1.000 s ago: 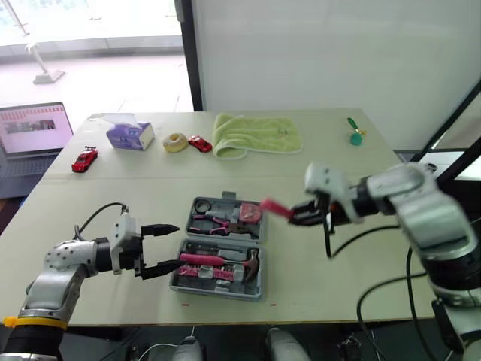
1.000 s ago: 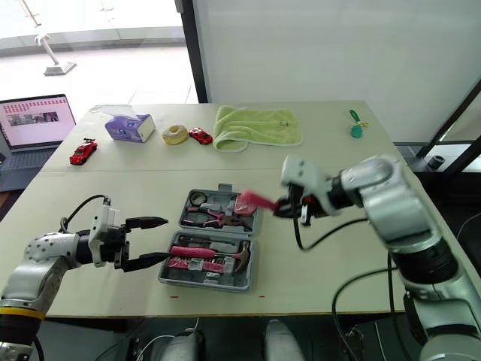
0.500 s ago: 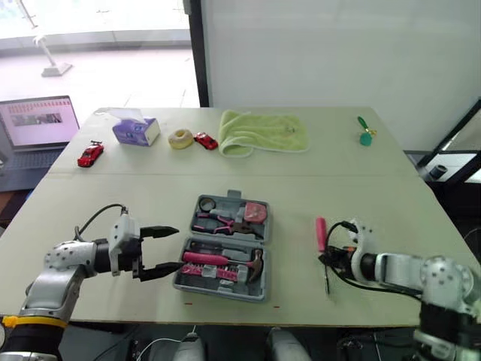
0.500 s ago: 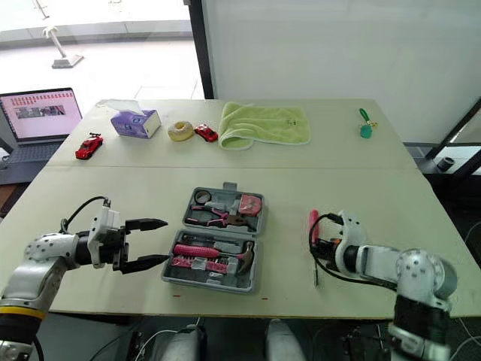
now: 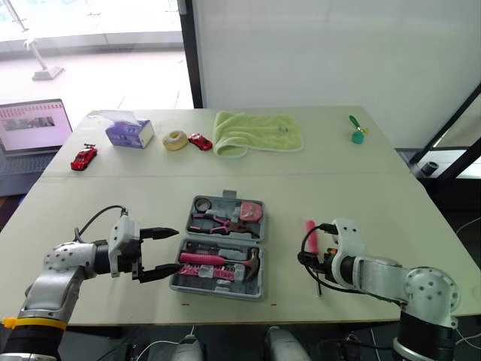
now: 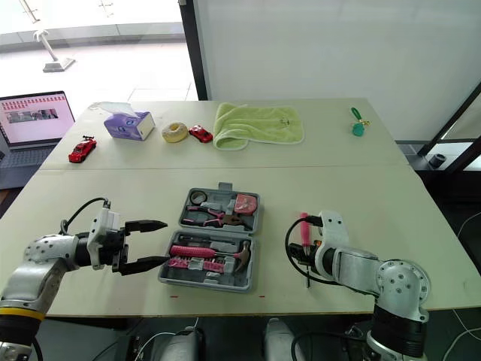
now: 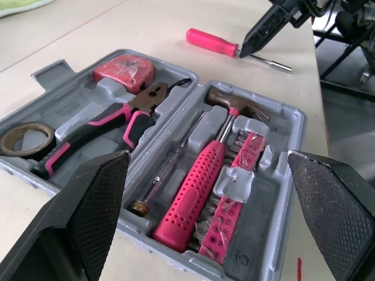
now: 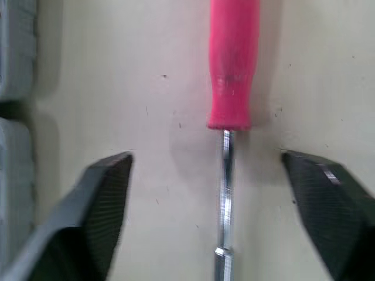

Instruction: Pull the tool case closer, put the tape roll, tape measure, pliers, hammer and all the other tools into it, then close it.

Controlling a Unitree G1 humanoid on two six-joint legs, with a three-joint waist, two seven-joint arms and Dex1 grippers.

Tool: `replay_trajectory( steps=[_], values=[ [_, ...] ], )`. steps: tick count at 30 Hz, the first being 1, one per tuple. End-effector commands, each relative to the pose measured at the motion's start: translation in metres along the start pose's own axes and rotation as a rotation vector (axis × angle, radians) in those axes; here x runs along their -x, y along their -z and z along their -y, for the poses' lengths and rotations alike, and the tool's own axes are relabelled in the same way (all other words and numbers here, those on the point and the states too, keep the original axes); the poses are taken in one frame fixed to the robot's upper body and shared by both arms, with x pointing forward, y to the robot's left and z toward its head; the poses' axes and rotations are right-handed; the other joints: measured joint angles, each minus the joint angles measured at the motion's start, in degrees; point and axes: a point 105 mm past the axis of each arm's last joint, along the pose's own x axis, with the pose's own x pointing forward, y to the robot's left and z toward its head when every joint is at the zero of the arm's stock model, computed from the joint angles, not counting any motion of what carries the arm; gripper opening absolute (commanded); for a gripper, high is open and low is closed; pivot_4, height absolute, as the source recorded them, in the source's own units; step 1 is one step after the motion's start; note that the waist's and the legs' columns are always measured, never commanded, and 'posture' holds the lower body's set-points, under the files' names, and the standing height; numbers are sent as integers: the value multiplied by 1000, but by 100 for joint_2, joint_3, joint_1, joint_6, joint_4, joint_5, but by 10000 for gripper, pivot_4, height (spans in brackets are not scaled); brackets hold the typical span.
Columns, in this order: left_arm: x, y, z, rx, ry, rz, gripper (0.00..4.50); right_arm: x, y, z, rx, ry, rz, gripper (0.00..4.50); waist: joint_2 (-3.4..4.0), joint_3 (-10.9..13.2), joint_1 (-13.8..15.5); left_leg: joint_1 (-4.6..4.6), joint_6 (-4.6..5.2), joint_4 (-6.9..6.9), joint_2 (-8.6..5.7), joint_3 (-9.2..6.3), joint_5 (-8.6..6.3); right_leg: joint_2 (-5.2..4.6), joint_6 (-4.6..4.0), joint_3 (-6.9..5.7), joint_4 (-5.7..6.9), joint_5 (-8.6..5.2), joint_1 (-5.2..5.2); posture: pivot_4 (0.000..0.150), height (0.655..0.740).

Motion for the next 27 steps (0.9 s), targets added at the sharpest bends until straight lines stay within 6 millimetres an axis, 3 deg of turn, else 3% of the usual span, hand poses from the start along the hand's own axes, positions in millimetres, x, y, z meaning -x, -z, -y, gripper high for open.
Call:
replay_trajectory(
  steps=[1,8,17,20,25,27],
  values=[
    [4,-7,-4,-29,-6,7,45000,6,-3,-8,88,40,92,44656,0,0,-4,0,0,-2,0,0,0,0,0,0,0,0,-3,1500,7400],
    [3,-7,-6,-27,-1,8,45000,-9,8,-23,180,88,194,44656,-1,0,-9,-1,0,-3,0,0,0,1,1,1,-1,0,-6,1500,7400],
    [2,-9,-8,-31,1,8,45000,-29,14,-6,147,182,266,44656,-7,-3,-7,0,0,0,0,1,0,1,-1,1,-3,0,-2,1500,7400],
    [2,-10,-8,-33,0,6,45000,-34,13,1,148,208,294,36685,-9,-5,-5,1,0,0,0,1,0,1,-1,1,-3,0,-1,1500,7400],
    [2,-15,-8,-37,1,9,45000,-31,7,-4,146,199,331,12640,-10,-6,26,0,-1,2,0,1,0,0,-1,1,-3,0,2,1500,7400],
    [4,-17,-9,-38,-6,6,45000,-20,-9,-14,165,174,400,3895,-9,-5,32,0,-1,3,0,1,0,0,-1,1,-3,0,3,1500,7400]
  ],
)
